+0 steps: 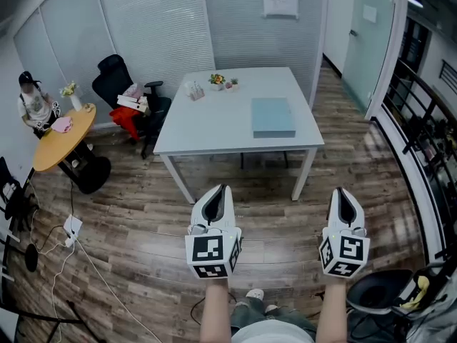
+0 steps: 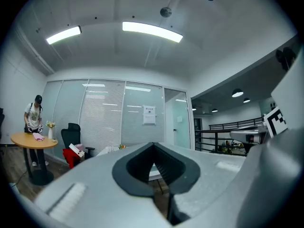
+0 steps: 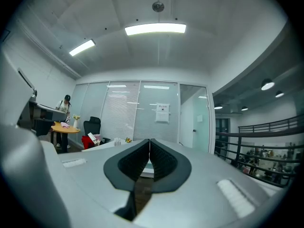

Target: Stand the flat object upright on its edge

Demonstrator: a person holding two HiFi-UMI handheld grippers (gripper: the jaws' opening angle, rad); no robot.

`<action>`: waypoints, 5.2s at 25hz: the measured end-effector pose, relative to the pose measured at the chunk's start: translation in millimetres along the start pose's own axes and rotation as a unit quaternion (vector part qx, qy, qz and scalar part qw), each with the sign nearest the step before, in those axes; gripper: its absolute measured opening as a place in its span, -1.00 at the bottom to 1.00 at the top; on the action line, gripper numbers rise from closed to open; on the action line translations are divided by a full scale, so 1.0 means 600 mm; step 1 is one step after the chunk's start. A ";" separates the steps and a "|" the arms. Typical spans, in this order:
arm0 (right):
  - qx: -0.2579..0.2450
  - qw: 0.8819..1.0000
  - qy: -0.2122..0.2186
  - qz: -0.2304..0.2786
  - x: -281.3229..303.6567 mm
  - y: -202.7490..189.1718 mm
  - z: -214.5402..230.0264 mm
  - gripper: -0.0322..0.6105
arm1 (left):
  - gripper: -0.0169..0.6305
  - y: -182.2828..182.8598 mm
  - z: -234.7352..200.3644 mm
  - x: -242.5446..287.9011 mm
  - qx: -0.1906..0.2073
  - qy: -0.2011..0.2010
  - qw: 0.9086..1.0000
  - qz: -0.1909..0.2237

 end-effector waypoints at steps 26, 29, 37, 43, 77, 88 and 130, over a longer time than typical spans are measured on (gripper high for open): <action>0.045 0.999 0.021 -0.016 0.070 -0.059 -0.037 0.16 | 0.16 -0.062 -0.059 0.084 -0.021 -0.008 1.000 -0.022; 0.052 0.998 0.021 -0.023 0.086 -0.073 -0.034 0.18 | 0.16 -0.077 -0.065 0.098 -0.023 -0.007 0.999 -0.028; 0.058 0.997 0.041 -0.025 0.187 -0.096 -0.028 0.19 | 0.16 -0.103 -0.097 0.173 -0.024 0.013 0.999 -0.036; 0.062 0.996 0.058 -0.024 0.306 -0.115 -0.005 0.19 | 0.16 -0.112 -0.100 0.281 -0.018 0.019 0.999 -0.034; 0.079 0.991 0.096 -0.045 0.770 -0.212 0.071 0.19 | 0.16 -0.194 -0.173 0.703 -0.026 0.059 0.997 -0.050; 0.075 0.993 0.078 -0.056 0.913 -0.251 0.068 0.19 | 0.16 -0.240 -0.222 0.861 -0.037 0.031 0.997 -0.063; 0.087 0.968 0.073 -0.226 1.093 -0.491 0.080 0.19 | 0.16 -0.496 -0.223 1.065 -0.114 -0.039 0.966 -0.228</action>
Point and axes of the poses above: the fingertips, and each gripper's own axes: x forward along the fingers, z to its right, y out of its top, the point moved 1 cm from there along -x, backward along the fingers, and after that the axes turned 10 degrees about z, right-handed, at the moved point
